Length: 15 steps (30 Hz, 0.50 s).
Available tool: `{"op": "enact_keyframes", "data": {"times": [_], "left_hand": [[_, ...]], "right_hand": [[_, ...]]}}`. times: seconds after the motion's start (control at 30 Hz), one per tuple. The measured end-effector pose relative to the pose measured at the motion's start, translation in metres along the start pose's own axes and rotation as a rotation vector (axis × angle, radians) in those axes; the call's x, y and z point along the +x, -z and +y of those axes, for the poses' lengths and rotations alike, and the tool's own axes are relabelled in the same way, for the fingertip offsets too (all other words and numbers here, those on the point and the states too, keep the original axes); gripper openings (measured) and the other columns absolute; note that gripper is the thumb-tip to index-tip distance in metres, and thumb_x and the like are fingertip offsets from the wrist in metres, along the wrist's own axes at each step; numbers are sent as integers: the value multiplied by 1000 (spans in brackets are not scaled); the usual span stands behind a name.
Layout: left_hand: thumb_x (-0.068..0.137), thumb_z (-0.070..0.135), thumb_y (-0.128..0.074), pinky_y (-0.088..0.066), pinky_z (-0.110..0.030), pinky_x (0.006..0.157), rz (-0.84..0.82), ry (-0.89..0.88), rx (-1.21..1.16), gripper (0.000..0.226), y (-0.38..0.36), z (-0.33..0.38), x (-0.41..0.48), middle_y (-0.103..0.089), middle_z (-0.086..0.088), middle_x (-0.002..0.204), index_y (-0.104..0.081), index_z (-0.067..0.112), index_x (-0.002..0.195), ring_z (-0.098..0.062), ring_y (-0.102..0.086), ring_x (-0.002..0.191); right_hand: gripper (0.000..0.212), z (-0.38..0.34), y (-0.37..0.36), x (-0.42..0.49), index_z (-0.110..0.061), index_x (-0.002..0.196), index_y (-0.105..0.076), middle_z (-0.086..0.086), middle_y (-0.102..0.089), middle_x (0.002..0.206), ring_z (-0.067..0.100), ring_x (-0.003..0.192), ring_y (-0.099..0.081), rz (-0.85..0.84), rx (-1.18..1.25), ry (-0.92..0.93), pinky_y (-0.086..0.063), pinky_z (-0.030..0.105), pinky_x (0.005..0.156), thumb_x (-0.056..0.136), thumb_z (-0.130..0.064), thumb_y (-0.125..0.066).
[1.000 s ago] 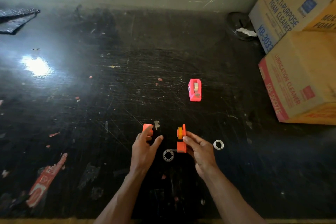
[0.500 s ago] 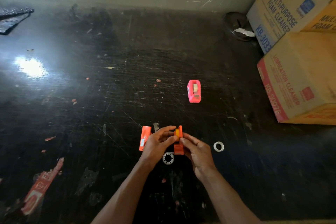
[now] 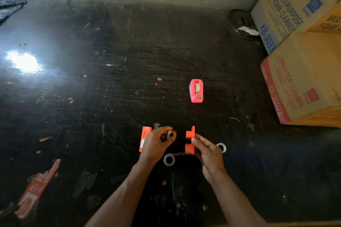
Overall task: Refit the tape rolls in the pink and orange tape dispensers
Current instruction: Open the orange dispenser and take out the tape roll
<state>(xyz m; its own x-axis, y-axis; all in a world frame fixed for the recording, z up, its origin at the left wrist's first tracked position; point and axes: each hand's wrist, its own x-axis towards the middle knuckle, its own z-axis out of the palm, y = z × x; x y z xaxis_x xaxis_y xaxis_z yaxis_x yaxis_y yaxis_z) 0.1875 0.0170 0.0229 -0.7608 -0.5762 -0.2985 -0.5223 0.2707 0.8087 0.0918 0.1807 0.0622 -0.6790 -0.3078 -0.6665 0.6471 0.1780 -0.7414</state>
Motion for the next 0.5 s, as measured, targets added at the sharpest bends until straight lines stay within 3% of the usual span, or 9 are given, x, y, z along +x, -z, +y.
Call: {"op": "enact_keyframes", "data": {"times": [0.23,0.5], "left_hand": [[96,28,-71,-54,-31,101,-25,-87,305,46,-12,-6,8,-60,-7,136,-57,22,140,-21,-57,128],[95,31,-72,-50,-32,106,0,-68,300,56,-16,-6,10,-56,-7,143,-52,21,147,-21,-53,133]], "right_hand": [[25,4,5,4,-26,113,-79,-3,-80,113,16,113,-72,46,-64,7,-51,46,108,89,-18,-77],[28,3,6,4,-24,116,-77,-2,-78,116,15,115,-69,70,-51,9,-50,45,109,89,-16,-76]]}}
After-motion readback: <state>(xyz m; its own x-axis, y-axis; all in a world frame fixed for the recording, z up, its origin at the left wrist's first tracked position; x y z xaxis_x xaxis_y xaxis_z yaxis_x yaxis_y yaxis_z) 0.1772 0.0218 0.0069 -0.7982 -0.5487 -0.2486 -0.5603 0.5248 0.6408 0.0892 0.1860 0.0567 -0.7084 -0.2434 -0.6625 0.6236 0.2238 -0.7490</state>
